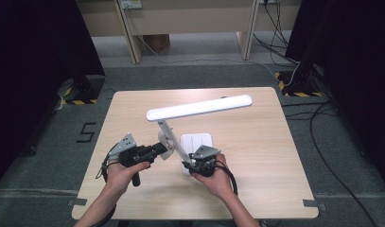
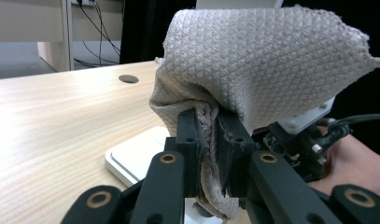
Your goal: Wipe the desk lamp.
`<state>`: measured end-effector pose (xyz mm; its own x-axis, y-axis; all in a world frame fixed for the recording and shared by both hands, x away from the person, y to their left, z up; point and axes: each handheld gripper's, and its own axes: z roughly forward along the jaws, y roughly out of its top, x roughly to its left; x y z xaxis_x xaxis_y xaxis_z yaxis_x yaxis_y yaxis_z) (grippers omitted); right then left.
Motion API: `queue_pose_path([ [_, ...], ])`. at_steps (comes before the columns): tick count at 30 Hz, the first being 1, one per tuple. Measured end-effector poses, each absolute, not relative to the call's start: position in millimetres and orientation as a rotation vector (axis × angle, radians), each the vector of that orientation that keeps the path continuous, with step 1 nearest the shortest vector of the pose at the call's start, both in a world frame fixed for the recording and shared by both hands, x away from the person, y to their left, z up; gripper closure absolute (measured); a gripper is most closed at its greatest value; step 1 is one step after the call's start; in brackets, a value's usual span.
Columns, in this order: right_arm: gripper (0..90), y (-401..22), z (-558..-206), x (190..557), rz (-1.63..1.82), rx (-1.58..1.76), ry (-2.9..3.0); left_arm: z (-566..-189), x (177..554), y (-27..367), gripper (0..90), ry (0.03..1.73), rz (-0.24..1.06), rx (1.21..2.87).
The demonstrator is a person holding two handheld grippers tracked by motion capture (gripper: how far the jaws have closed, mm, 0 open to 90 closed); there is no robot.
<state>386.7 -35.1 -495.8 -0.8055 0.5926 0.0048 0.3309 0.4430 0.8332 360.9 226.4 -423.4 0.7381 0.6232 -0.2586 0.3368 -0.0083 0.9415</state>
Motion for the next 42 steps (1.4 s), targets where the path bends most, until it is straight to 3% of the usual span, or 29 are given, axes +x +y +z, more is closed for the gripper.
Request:
queue_pose_path([
  [42, 57.0, -36, -498, 386, 1.283, 0.787, 2.415, -480, 374, 202, 79.7, 0.841, 0.253, 1.816],
])
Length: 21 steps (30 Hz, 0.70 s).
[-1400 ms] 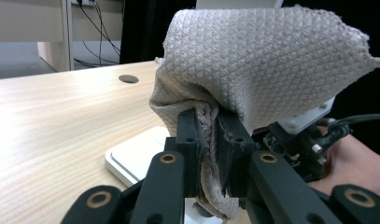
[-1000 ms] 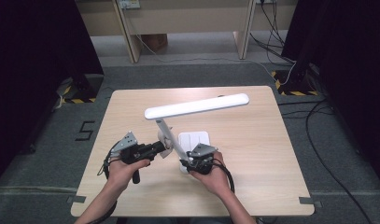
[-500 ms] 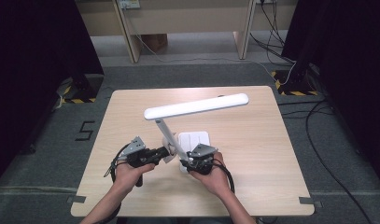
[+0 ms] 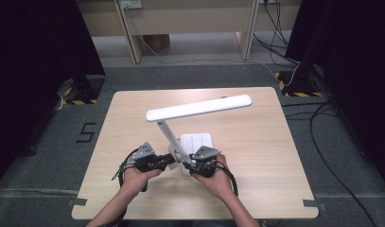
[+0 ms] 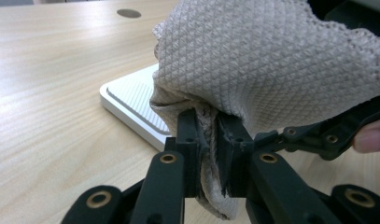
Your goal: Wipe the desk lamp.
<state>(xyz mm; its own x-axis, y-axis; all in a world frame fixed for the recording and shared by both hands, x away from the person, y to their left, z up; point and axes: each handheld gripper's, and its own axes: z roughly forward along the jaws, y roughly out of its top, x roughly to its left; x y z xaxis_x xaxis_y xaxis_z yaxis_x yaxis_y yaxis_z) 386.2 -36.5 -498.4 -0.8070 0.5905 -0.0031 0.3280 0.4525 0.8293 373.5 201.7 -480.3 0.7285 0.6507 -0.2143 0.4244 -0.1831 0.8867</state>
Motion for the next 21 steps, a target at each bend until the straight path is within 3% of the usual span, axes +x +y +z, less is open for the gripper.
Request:
queue_pose_path([
  [21, 53.7, -40, -490, 381, 1.262, 0.777, 2.437, -502, 377, 191, 79.7, 0.867, 0.214, 1.921],
])
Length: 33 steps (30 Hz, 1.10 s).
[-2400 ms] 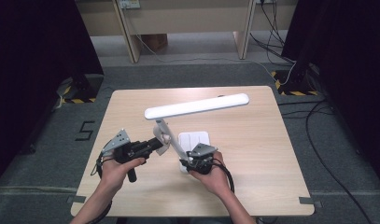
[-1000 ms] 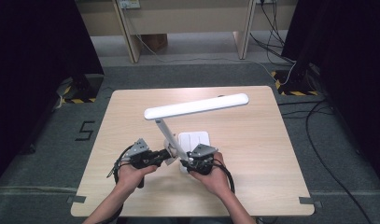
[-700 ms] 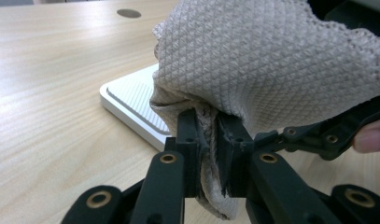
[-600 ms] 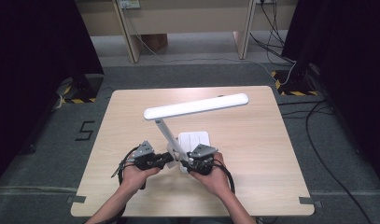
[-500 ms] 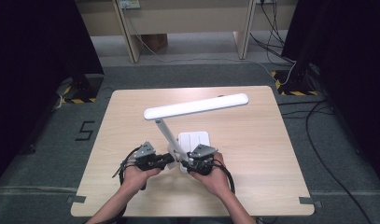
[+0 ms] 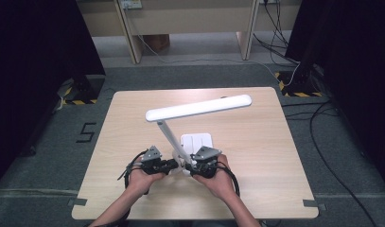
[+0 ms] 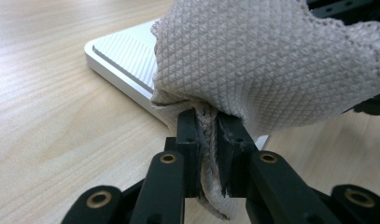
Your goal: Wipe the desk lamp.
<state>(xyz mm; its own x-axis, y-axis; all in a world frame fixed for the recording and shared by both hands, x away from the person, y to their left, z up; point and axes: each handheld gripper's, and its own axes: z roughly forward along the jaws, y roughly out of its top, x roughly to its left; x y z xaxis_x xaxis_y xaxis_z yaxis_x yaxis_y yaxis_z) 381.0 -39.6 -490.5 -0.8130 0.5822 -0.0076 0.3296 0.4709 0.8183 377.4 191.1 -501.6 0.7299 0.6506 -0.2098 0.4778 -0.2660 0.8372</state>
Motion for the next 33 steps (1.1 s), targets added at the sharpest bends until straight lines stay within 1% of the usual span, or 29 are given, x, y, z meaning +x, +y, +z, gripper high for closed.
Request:
queue_pose_path([
  [9, 52.7, -52, -477, 374, 1.232, 0.751, 2.436, -506, 377, 188, 79.8, 0.88, 0.206, 1.978],
  [15, 51.9, -61, -463, 369, 1.253, 0.753, 2.41, -501, 371, 193, 79.9, 0.895, 0.222, 2.012],
  [22, 50.9, -58, -451, 357, 1.294, 0.717, 2.401, -493, 354, 204, 80.1, 0.87, 0.242, 2.051],
  [27, 50.1, -55, -442, 349, 1.318, 0.687, 2.389, -494, 340, 213, 80.1, 0.864, 0.234, 2.04],
  [33, 49.1, -45, -437, 342, 1.333, 0.637, 2.414, -488, 331, 208, 80.1, 0.814, 0.225, 2.048],
])
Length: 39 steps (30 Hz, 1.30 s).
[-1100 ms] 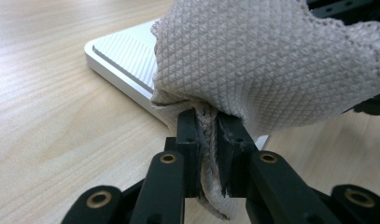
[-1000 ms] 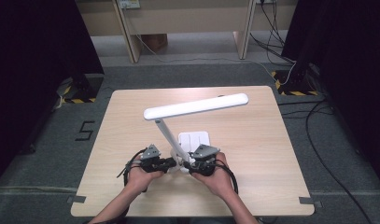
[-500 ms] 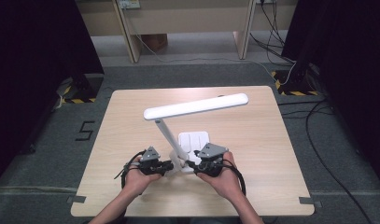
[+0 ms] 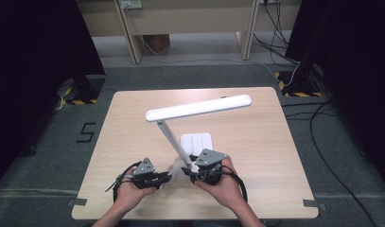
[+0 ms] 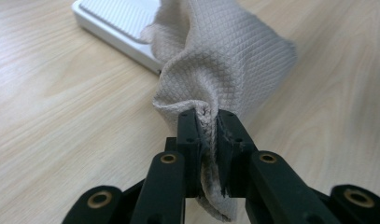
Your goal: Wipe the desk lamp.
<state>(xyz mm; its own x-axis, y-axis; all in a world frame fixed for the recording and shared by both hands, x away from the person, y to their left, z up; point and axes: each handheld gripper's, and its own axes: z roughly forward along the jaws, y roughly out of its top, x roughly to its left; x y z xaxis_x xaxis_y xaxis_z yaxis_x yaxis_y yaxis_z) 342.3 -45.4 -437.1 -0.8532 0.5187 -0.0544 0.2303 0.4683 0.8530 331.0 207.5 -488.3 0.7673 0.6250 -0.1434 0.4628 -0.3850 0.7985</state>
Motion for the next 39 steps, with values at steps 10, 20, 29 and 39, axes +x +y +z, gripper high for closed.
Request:
queue_pose_path([
  [10, 46.0, -36, -445, 339, 1.289, 0.54, 2.519, -477, 321, 198, 80.0, 0.695, 0.191, 2.08],
  [20, 43.9, -36, -461, 345, 1.208, 0.486, 2.601, -469, 329, 196, 80.0, 0.688, 0.169, 2.046],
  [29, 48.2, -35, -473, 349, 1.188, 0.497, 2.607, -461, 334, 191, 80.1, 0.675, 0.154, 2.028],
  [39, 80.3, -40, -473, 346, 1.258, 0.478, 2.538, -450, 340, 186, 79.9, 0.657, 0.146, 2.0],
])
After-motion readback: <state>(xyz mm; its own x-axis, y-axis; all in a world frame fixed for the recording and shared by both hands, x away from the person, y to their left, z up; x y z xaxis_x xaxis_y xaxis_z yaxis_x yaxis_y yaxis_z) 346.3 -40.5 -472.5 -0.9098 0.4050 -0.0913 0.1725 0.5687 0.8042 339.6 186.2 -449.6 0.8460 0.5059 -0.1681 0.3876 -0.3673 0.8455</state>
